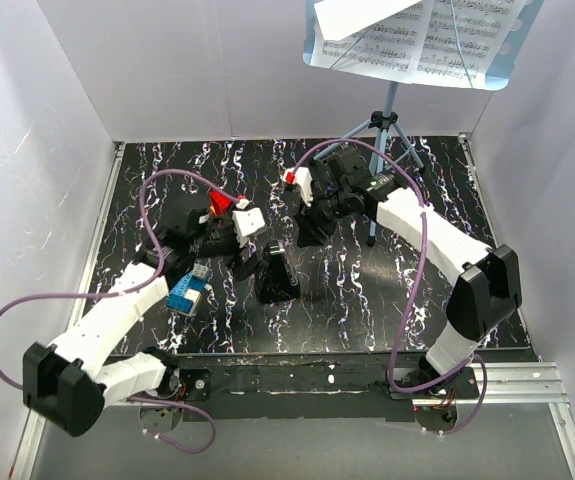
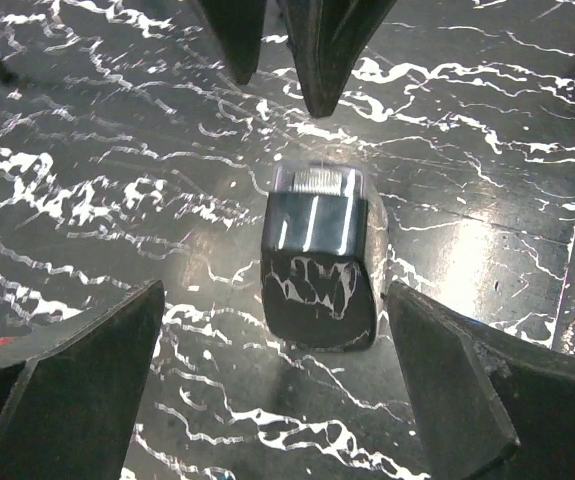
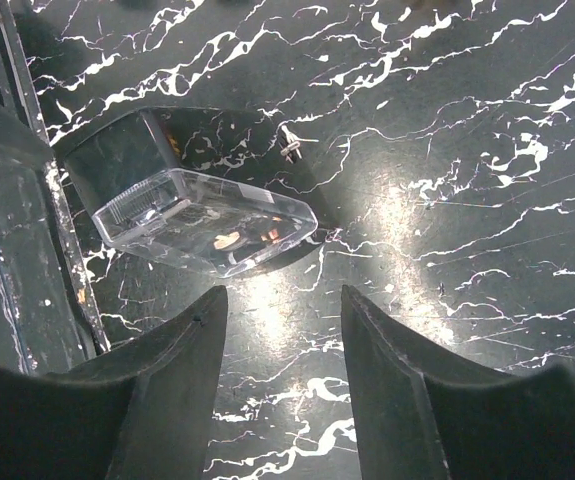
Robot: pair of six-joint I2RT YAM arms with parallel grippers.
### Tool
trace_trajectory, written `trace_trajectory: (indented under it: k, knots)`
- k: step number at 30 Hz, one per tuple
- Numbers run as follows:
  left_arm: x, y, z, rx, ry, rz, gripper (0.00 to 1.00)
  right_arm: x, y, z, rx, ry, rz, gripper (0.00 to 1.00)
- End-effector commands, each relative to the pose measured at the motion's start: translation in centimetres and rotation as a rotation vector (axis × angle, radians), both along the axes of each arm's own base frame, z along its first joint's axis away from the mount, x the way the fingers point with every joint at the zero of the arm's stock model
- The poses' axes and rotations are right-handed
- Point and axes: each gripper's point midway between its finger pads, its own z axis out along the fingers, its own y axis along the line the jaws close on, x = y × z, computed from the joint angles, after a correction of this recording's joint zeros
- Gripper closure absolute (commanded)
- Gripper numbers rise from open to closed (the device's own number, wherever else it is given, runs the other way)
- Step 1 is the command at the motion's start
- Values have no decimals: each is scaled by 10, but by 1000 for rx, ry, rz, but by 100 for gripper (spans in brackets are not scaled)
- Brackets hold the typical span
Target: Pack up the instrument practice props
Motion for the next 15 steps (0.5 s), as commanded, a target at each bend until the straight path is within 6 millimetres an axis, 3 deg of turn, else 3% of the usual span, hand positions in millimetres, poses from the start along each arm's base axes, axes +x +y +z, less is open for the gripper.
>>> trace_trajectory:
  k: [1, 4, 10, 15]
  knots:
    - [6, -26, 21, -32, -58, -193, 8, -2, -4, 19, 32, -36, -19, 42]
    - [7, -35, 19, -24, -4, -292, 14, 1, -13, 16, 13, -50, -42, 41]
    - [15, -45, 5, 19, 110, -365, 47, -1, -40, 8, -16, -86, -81, 39]
    - [12, -45, -4, 69, 140, -463, 59, -9, -63, 3, -33, -119, -112, 37]
